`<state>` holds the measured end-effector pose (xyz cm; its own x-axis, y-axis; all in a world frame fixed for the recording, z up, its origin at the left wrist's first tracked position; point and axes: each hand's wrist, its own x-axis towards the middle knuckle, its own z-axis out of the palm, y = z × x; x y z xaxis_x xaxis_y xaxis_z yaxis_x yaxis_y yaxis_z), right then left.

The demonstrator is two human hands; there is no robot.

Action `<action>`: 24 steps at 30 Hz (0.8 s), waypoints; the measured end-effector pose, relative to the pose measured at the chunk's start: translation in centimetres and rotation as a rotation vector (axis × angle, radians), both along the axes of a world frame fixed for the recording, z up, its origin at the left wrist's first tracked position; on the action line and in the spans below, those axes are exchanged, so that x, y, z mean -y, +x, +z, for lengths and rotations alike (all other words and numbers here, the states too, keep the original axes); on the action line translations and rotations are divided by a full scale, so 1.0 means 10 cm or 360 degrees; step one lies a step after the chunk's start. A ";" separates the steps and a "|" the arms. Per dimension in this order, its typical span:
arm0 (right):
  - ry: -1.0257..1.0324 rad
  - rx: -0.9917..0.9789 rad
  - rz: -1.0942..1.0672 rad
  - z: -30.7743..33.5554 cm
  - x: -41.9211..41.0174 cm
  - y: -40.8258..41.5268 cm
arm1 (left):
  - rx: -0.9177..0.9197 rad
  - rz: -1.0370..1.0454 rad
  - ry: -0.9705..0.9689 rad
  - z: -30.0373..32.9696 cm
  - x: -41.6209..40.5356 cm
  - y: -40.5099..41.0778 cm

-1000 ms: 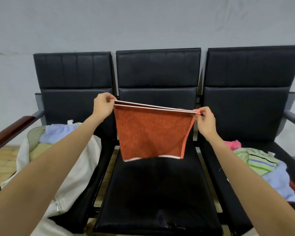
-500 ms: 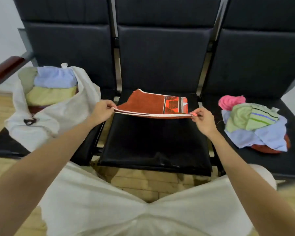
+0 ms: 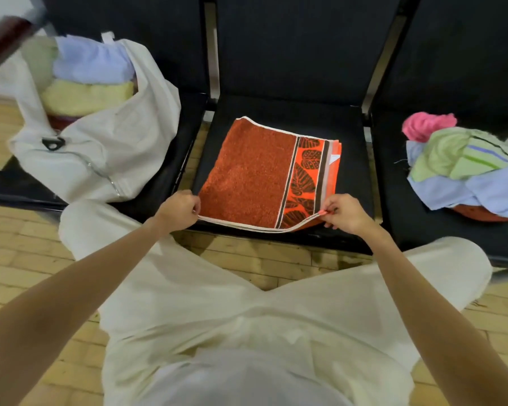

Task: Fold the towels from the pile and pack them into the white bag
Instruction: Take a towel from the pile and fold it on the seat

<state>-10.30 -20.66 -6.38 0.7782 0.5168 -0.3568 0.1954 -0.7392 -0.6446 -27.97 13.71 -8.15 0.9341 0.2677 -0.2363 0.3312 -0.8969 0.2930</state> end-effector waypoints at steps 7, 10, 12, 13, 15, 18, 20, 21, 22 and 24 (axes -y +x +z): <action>0.0065 -0.0006 0.0049 0.02 0.09 -0.09 | -0.0094 0.0034 0.0205 0.00 0.30 0.16; 0.0154 0.0008 0.0045 0.03 0.15 -0.08 | 0.0032 -0.0241 -0.0205 -0.04 0.65 0.33; 0.0265 -0.0015 0.0015 0.02 0.18 -0.07 | 0.0059 -0.0456 -0.0434 -0.07 0.97 0.47; 0.0332 -0.0043 -0.0010 0.01 0.20 -0.07 | 0.0096 -0.0533 -0.0500 -0.08 1.13 0.55; 0.0445 -0.0086 -0.0065 0.00 0.22 -0.06 | 0.0186 -0.0596 -0.0592 -0.13 1.43 0.71; 0.0555 -0.0183 -0.0147 -0.02 0.25 -0.07 | 0.0364 -0.0555 -0.0690 -0.18 1.74 0.91; 0.0657 -0.0264 -0.0190 -0.01 0.26 -0.07 | 0.0444 -0.0498 -0.0730 -0.18 1.85 1.01; 0.0722 -0.0282 -0.0227 0.00 0.27 -0.06 | 0.0468 -0.0477 -0.0749 -0.17 1.89 1.05; 0.0791 -0.0274 -0.0295 0.00 0.27 -0.05 | 0.0483 -0.0464 -0.0774 -0.17 1.90 1.09; 0.0842 -0.0212 -0.0554 -0.05 0.28 0.02 | 0.0526 -0.0436 -0.0842 -0.17 1.90 1.13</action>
<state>-10.05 -23.42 -6.88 0.8985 0.3748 -0.2284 -0.1055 -0.3207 -0.9413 -16.64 -5.27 -9.85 0.9973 -0.0616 0.0393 -0.0698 -0.6437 0.7621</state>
